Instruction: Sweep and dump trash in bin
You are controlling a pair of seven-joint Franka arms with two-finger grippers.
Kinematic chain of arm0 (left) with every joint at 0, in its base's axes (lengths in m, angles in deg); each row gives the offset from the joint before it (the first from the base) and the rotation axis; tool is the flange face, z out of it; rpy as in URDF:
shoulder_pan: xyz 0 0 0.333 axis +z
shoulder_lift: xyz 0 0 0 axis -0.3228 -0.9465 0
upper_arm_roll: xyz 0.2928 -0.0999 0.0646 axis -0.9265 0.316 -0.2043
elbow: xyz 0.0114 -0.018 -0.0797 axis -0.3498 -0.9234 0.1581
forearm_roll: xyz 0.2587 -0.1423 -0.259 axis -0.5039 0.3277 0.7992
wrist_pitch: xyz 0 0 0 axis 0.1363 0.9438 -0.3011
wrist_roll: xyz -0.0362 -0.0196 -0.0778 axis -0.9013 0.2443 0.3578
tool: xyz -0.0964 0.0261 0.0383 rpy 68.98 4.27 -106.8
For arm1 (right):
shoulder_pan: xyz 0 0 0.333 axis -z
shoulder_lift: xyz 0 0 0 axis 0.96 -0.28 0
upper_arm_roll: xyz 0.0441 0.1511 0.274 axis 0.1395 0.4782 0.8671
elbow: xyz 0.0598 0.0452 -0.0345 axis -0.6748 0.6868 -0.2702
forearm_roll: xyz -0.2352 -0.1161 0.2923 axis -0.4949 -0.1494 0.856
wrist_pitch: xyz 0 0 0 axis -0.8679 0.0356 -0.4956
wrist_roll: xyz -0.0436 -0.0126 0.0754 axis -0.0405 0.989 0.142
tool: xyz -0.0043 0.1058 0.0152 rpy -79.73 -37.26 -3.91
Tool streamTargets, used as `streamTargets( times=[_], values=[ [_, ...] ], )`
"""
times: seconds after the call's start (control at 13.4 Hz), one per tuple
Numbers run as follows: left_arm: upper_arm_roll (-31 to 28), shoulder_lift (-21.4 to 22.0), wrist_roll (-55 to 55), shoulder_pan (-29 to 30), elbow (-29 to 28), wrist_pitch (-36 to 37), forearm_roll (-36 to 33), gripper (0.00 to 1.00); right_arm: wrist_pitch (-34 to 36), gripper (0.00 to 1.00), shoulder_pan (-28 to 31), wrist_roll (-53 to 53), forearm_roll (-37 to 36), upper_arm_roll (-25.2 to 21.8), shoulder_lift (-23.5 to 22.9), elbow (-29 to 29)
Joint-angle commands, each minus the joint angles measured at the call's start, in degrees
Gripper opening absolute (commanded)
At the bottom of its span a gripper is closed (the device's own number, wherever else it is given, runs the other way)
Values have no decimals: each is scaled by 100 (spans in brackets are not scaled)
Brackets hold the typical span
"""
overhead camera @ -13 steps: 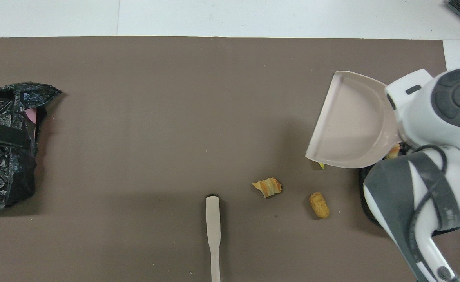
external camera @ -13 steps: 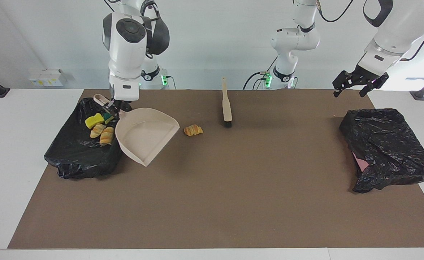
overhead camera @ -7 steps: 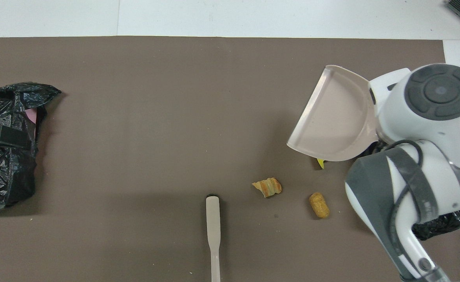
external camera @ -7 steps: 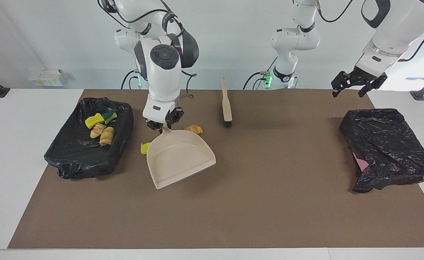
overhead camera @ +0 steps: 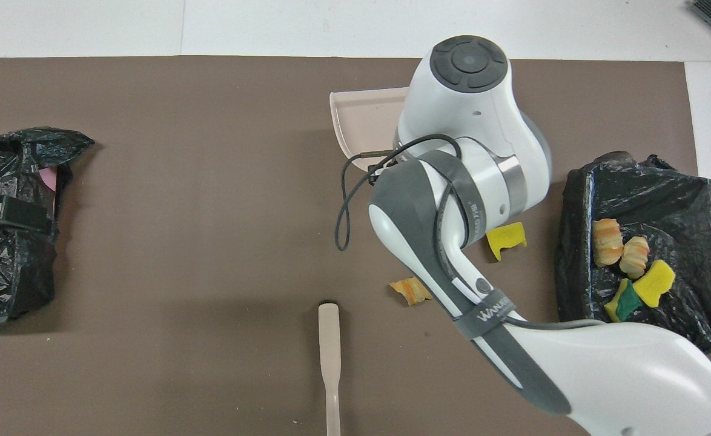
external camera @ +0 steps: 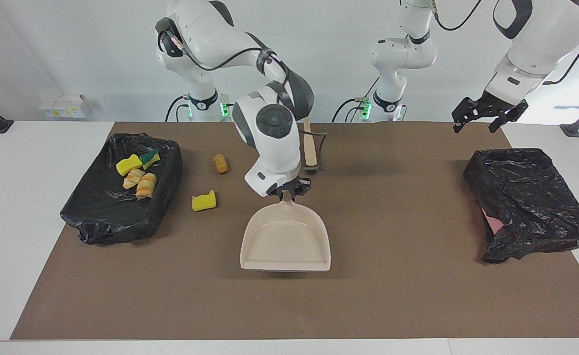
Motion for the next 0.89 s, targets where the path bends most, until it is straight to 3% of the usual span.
streamTargets(
  times=[0.0, 0.3, 0.67, 0.75, 0.82],
  values=[
    [-7, 155, 35, -38, -175, -3, -100, 100, -268, 0, -88, 352, 437, 64, -383, -449],
    [-7, 146, 44, -38, -210, -12, -100, 100, -857, 0, -290, 343, 545, 73, -585, -187],
    [2, 111, 53, -47, -219, -38, -100, 100, -919, 0, -281, -332, 562, 73, -366, 323],
    [10, 111, 53, -47, -219, -38, -100, 100, -867, 4, -246, -377, 536, 73, -348, 359],
    [11, 103, 53, -47, -219, -47, -100, 100, -841, 35, -246, -369, 484, 73, -313, 368]
  ],
)
